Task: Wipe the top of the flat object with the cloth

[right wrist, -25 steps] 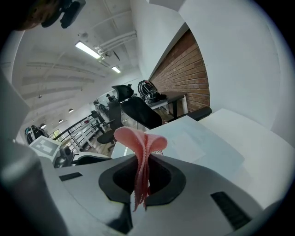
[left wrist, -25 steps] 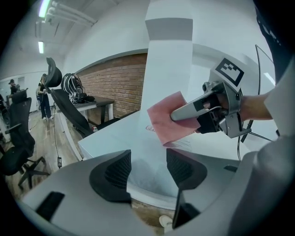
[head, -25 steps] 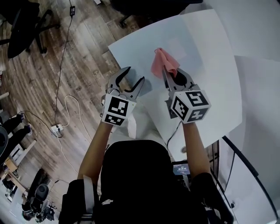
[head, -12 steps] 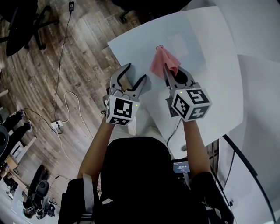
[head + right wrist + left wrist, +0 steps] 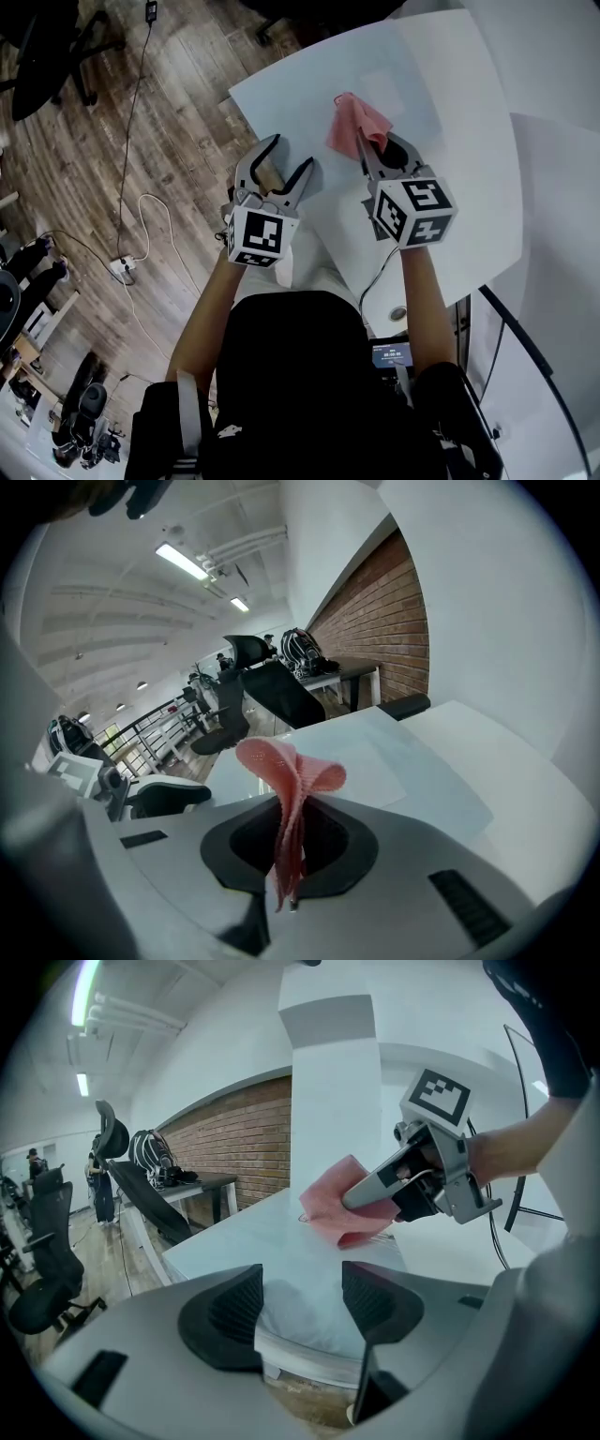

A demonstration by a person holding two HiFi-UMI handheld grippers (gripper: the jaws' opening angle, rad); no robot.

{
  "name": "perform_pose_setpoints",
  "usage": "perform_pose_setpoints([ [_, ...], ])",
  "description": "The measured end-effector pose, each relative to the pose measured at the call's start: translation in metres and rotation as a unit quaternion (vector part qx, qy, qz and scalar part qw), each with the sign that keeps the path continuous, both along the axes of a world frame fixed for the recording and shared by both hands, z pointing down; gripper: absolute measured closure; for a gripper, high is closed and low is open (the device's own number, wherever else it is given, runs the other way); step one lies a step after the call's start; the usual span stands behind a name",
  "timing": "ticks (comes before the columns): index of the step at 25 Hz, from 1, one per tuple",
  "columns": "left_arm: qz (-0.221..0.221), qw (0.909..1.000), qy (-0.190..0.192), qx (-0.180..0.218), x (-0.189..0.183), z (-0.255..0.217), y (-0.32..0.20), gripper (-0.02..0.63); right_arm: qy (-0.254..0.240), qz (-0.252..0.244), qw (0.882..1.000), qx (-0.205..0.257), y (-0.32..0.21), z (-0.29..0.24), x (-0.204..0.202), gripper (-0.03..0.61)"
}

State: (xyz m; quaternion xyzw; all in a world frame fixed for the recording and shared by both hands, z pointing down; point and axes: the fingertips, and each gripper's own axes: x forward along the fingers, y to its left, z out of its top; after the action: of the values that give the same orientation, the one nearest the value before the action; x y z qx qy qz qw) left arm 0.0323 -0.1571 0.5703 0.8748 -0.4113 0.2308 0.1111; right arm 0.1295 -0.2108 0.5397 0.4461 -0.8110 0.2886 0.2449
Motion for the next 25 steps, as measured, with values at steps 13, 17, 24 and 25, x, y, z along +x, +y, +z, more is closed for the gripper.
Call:
perform_pose_setpoints([
  [13, 0.008, 1.0000, -0.001, 0.001, 0.001, 0.000, 0.001, 0.357, 0.200, -0.008, 0.979, 0.032, -0.061, 0.019, 0.085, 0.532],
  [17, 0.007, 1.0000, -0.002, -0.002, 0.001, 0.001, 0.000, 0.357, 0.231, -0.005, 0.972, 0.032, -0.075, 0.020, 0.105, 0.532],
  [24, 0.005, 1.0000, -0.001, -0.002, 0.001, 0.002, 0.000, 0.357, 0.247, 0.005, 0.968, 0.037, -0.079, 0.022, 0.116, 0.532],
  [25, 0.005, 1.0000, -0.001, -0.003, 0.000, 0.002, 0.000, 0.357, 0.248, 0.004, 0.968, 0.038, -0.079, 0.022, 0.115, 0.532],
])
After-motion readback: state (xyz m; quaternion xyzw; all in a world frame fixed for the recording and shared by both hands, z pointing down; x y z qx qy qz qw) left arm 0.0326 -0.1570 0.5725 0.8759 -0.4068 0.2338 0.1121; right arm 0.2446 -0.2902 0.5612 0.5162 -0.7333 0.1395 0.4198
